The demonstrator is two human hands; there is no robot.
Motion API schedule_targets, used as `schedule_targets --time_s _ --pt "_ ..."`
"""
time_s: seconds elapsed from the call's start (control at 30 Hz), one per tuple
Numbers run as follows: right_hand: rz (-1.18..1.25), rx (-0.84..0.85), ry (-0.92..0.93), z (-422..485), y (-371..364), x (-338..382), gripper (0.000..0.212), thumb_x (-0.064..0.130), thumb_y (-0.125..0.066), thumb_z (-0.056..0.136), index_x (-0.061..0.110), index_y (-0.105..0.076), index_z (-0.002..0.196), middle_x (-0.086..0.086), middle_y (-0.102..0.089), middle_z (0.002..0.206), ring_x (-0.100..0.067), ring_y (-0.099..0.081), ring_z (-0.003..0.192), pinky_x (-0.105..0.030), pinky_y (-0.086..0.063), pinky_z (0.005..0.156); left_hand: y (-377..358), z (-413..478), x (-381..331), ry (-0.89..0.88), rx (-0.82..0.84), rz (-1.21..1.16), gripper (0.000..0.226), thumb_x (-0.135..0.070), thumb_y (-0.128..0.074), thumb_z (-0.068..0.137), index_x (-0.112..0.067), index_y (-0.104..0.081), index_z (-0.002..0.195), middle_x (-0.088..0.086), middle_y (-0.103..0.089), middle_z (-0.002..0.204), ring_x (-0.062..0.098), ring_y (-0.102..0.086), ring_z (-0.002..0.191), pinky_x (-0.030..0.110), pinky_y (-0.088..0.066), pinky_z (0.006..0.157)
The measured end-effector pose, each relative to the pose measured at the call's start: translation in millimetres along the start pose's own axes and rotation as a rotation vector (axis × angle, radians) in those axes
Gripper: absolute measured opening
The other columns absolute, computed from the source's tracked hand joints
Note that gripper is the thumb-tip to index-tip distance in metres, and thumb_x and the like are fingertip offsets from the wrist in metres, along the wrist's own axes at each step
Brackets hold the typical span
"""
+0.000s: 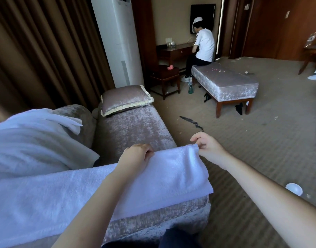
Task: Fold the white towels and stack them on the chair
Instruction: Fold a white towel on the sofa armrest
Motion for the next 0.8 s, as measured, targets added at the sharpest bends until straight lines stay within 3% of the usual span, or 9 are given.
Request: schedule_targets --time_s 0.1,0.17,0.3,0.4,0.47,0.57,0.63,0.73,0.8 --pt "-0.098 0.019 -0.015 -1.0 -9.6 -11.1 0.016 0.002 -0.063 0.085 0.015 -0.071 0.089 0.0 -0.07 0.081 -0.011 -0.063 0.078 -0.03 -0.051 0.074 -6.9 -2.7 -7.7 -0.06 -0.023 0.108 0.013 -0.02 -0.055 0.094 -0.019 -0.064 0.105 -0.005 -0.063 0.104 0.021 -0.055 0.099 0.033 -0.042 0.081" --pt "-0.178 0.011 -0.038 -2.4 -8.0 -17.8 0.021 0.004 -0.058 0.088 0.017 -0.074 0.083 0.001 -0.071 0.082 -0.013 -0.063 0.079 -0.035 -0.051 0.075 0.4 -7.5 -17.0 -0.138 -0.111 0.123 0.011 -0.017 -0.065 0.088 -0.018 -0.064 0.099 -0.004 -0.061 0.096 0.023 -0.056 0.088 0.033 -0.044 0.071" --pt "-0.292 -0.173 -0.053 -12.8 18.7 -11.4 0.023 0.017 -0.055 0.095 0.028 -0.067 0.078 0.012 -0.068 0.078 -0.009 -0.062 0.07 -0.031 -0.051 0.068 11.8 -33.2 -45.1 -0.338 -0.215 0.034 0.003 -0.022 -0.065 0.084 -0.023 -0.062 0.084 -0.01 -0.057 0.079 0.015 -0.053 0.073 0.032 -0.046 0.062" --pt "-0.273 -0.167 -0.087 -24.2 17.3 -6.2 0.028 0.033 -0.055 0.095 0.016 -0.065 0.075 0.004 -0.066 0.07 -0.015 -0.062 0.065 -0.034 -0.05 0.067 -3.9 -56.3 -60.2 -0.435 -0.09 -0.007 0.017 -0.04 -0.055 0.087 -0.025 -0.062 0.085 -0.012 -0.055 0.076 0.012 -0.052 0.072 0.031 -0.046 0.066" --pt "-0.311 -0.091 -0.11 -29.6 4.2 -4.8 0.042 0.039 -0.056 0.094 0.005 -0.058 0.069 -0.003 -0.056 0.061 -0.018 -0.051 0.057 -0.031 -0.04 0.059 -13.5 -67.1 -64.7 -0.469 -0.062 0.075 0.028 -0.051 -0.052 0.086 -0.026 -0.063 0.09 -0.011 -0.055 0.081 0.013 -0.051 0.073 0.028 -0.042 0.067" --pt "-0.273 -0.057 -0.096 -29.9 -9.2 3.0 0.044 0.022 -0.058 0.091 0.013 -0.03 0.059 -0.002 -0.025 0.059 -0.014 -0.023 0.054 -0.03 -0.018 0.054 -18.4 -76.2 -68.6 -0.502 -0.085 0.151 0.033 -0.053 -0.05 0.084 -0.025 -0.065 0.097 -0.009 -0.058 0.089 0.015 -0.053 0.076 0.029 -0.041 0.067" --pt "-0.158 -0.071 -0.134 -25.3 -12.2 4.1 0.043 0.012 -0.053 0.09 0.019 -0.022 0.062 0.001 -0.018 0.061 -0.014 -0.018 0.057 -0.031 -0.013 0.056 -14.1 -78.8 -69.5 -0.503 -0.108 0.14 0.032 -0.049 -0.049 0.086 -0.025 -0.067 0.099 -0.009 -0.059 0.091 0.016 -0.054 0.077 0.03 -0.043 0.067" --pt "-0.257 -0.087 -0.207 -19.9 -16.9 -6.3 0.037 0.012 -0.051 0.091 0.017 -0.025 0.065 0.001 -0.023 0.063 -0.016 -0.022 0.058 -0.03 -0.015 0.056 -1.6 -77.3 -58.5 -0.421 -0.161 0.145 0.034 -0.045 -0.046 0.088 -0.024 -0.069 0.101 -0.008 -0.062 0.093 0.017 -0.056 0.078 0.03 -0.045 0.067" --pt "-0.477 -0.113 -0.29 -24.7 -16.1 -13.3 0.024 0.024 -0.05 0.096 0.018 -0.039 0.076 0.001 -0.042 0.069 -0.016 -0.039 0.06 -0.029 -0.025 0.053 4.9 -74.2 -42.8 -0.335 -0.188 0.203 0.036 -0.043 -0.043 0.088 -0.021 -0.069 0.1 -0.006 -0.063 0.093 0.02 -0.057 0.078 0.032 -0.046 0.065"
Point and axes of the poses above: each hand's wrist, its own z-axis towards the middle knuckle, its own y-axis out of the back of the hand, x = y × z, the point moved 8 cm from there along z, towards the middle knuckle
